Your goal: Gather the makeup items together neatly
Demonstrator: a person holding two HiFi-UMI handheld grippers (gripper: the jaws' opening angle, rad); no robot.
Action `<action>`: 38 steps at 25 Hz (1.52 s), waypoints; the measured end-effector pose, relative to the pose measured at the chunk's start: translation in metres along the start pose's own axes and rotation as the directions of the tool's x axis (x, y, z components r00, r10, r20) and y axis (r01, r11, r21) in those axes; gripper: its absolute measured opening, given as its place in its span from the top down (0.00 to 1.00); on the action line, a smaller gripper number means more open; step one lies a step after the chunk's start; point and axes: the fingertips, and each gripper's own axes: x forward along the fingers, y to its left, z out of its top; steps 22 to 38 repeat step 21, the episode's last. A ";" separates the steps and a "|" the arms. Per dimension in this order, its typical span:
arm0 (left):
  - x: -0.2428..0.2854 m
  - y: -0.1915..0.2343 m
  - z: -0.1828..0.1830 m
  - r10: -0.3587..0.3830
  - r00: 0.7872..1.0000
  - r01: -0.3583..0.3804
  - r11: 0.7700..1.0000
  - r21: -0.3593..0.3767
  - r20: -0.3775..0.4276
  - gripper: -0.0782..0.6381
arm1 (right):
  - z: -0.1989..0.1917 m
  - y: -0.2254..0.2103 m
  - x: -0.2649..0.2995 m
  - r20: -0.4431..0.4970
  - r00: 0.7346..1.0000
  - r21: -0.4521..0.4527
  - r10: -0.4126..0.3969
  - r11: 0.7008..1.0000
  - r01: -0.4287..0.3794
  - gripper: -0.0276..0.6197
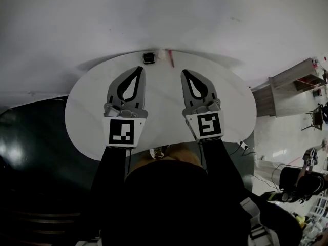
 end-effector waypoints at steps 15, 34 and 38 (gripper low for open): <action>-0.011 0.005 0.000 0.007 1.000 -0.007 1.000 0.004 0.000 0.87 | -0.004 0.018 -0.001 -0.022 0.998 0.003 0.058 0.998 -0.058 0.91; -0.012 0.006 -0.002 0.008 1.000 -0.008 1.000 0.002 -0.008 0.87 | -0.008 0.016 -0.004 -0.042 0.998 0.026 0.052 0.998 -0.051 0.91; -0.012 0.006 -0.002 0.008 1.000 -0.008 1.000 0.002 -0.008 0.87 | -0.008 0.016 -0.004 -0.042 0.998 0.026 0.052 0.998 -0.051 0.91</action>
